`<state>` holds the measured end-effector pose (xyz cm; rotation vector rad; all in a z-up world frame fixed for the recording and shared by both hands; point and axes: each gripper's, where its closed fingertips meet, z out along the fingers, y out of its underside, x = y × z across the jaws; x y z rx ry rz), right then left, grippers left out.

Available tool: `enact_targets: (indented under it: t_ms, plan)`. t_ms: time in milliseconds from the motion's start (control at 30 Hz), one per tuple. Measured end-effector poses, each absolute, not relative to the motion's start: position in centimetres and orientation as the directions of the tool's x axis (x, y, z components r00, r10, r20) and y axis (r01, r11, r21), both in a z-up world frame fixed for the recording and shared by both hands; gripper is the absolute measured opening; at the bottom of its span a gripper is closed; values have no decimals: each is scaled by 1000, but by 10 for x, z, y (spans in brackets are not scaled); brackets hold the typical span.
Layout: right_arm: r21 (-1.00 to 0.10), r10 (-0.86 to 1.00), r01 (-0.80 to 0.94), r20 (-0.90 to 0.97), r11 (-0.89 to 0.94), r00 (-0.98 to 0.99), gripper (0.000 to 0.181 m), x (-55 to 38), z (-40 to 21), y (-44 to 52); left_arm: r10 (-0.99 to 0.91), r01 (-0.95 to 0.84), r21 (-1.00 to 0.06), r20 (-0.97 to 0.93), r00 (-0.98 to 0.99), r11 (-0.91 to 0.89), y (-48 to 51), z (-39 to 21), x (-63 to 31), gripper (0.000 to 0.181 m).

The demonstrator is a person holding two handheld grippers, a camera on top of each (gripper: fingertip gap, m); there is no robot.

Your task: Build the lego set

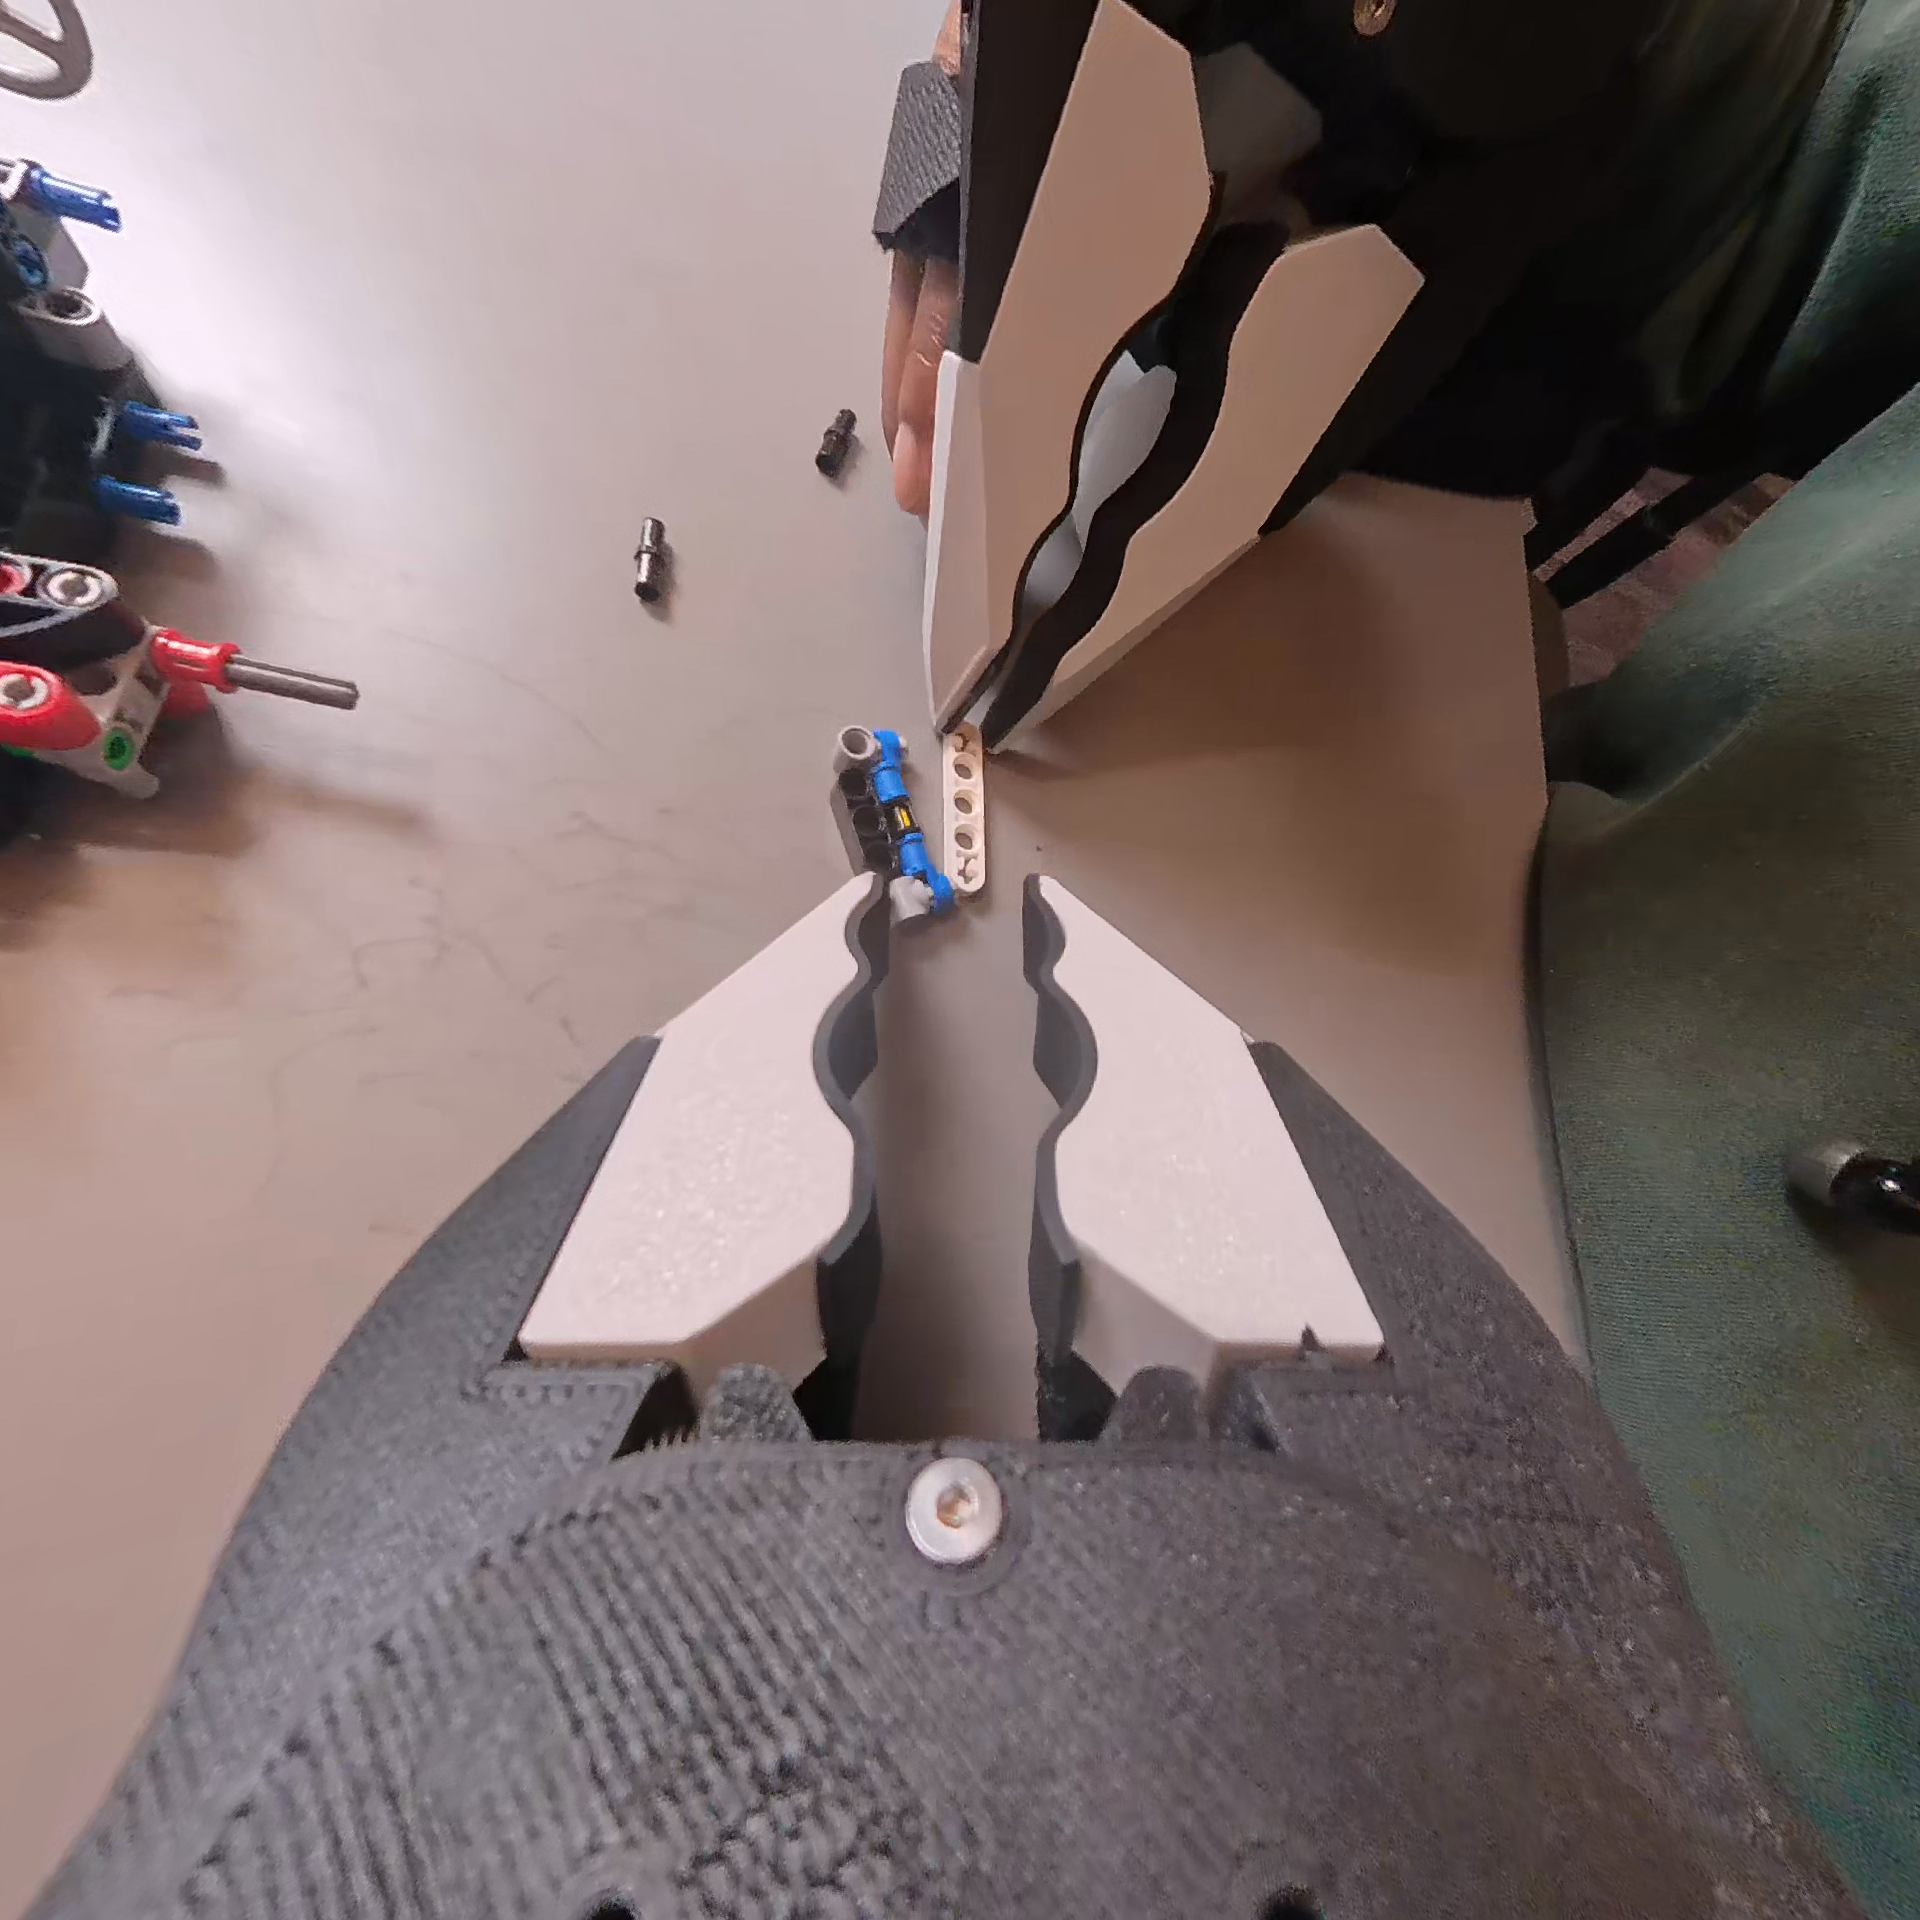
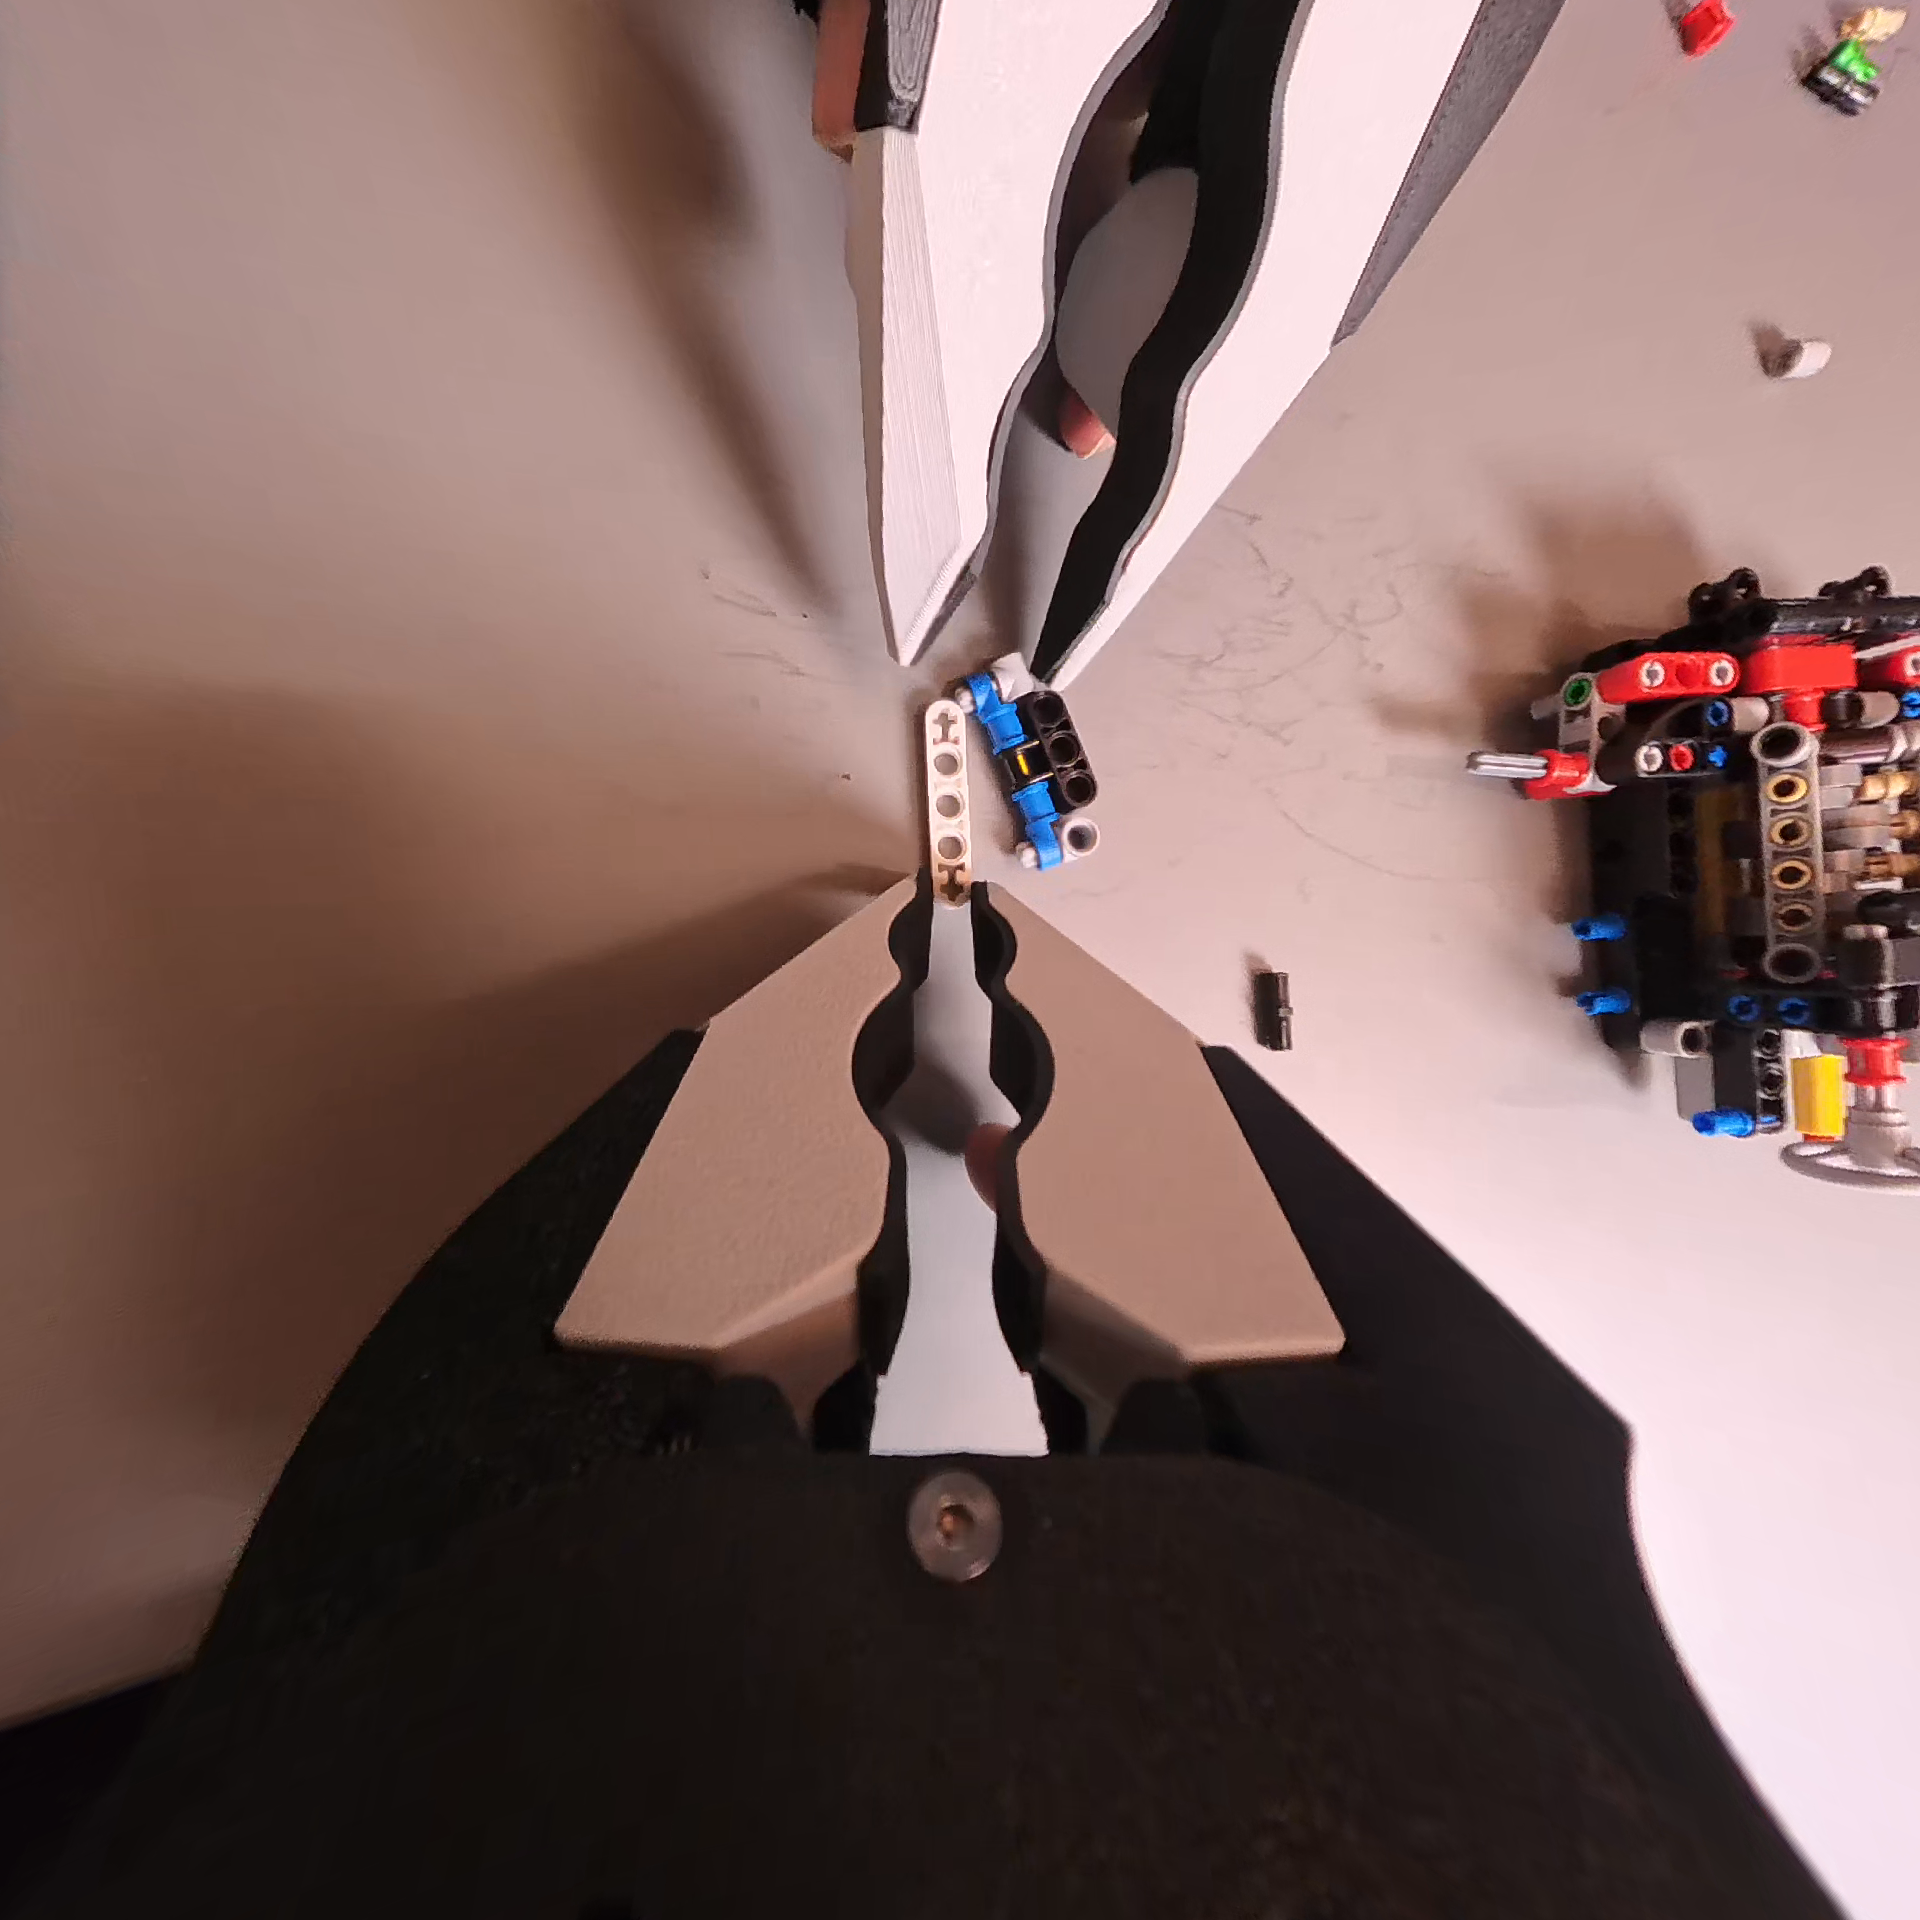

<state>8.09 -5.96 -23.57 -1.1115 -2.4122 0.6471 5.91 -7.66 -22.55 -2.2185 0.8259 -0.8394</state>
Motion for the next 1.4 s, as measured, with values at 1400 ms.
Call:
enact_targets:
  t_ms: [1400]
  plan:
    - [-459, 693, 546, 258, 701, -673, 6, 71, -236, -59, -725, -366, -715, 282, 629, -596, -60, -229, 54, 11]
